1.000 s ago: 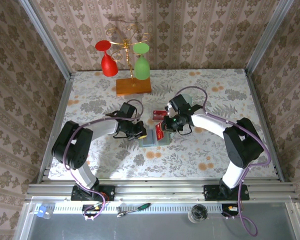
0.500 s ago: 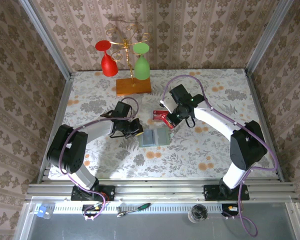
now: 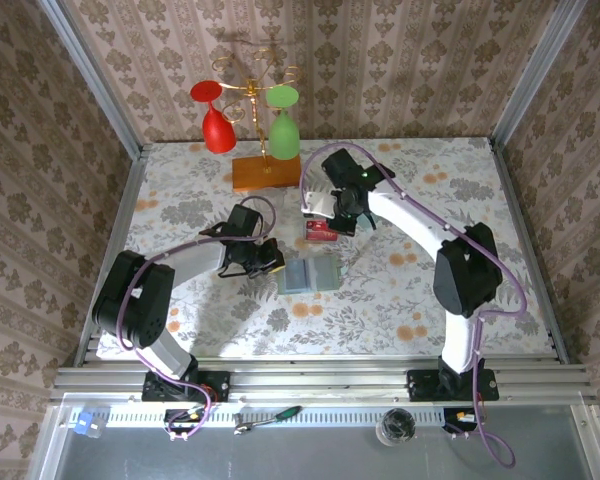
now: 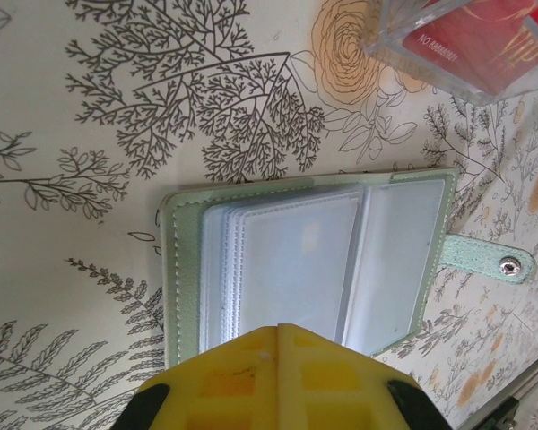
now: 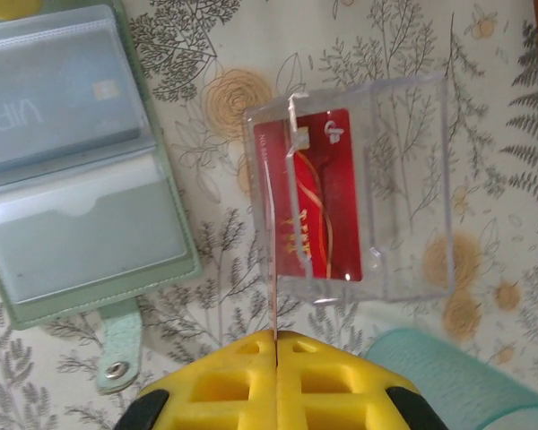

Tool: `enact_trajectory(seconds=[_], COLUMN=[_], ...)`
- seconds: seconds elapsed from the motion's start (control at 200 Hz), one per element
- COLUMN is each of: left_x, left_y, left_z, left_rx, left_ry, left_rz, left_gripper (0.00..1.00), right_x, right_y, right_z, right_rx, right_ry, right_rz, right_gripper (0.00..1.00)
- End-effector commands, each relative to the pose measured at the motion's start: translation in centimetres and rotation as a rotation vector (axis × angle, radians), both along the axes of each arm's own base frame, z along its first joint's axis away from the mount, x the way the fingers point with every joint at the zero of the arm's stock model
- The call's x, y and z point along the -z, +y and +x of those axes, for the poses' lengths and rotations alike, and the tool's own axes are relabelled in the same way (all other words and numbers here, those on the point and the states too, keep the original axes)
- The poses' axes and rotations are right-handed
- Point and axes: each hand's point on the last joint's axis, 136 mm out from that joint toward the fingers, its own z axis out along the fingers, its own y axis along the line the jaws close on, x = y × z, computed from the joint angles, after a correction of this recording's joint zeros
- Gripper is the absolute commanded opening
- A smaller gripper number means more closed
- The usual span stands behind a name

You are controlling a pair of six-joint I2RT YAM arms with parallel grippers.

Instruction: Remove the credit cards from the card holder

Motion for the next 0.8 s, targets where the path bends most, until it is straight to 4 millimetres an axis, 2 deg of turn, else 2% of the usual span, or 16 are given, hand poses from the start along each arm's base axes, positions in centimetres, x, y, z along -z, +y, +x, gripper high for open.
enact_trajectory(seconds=[0.0,0.35,0.795], left_x=[-0.6,-0.3,-0.1], left_y=[0.6,1.2,1.2], left_z=[0.3,0.4,0.1], left_rx=[-0.037,-0.056,-0.052], left_ry=[-0.013,-0.005,0.003], left_rz=[-0.002,-0.004,-0.010], left_gripper=[0.04,0.04,0.04], right_x=[0.4,1.2,3.5], right_y=[-0.3,0.7,0.5], right_z=[0.0,2.8,4.1], right_rx=[-0.081,-0.096,-0.070], right_ry=[0.045,0.069,0.078], right_rz=[-0.063,-0.074,-0.102], right_gripper=[0.00,0.00,0.00])
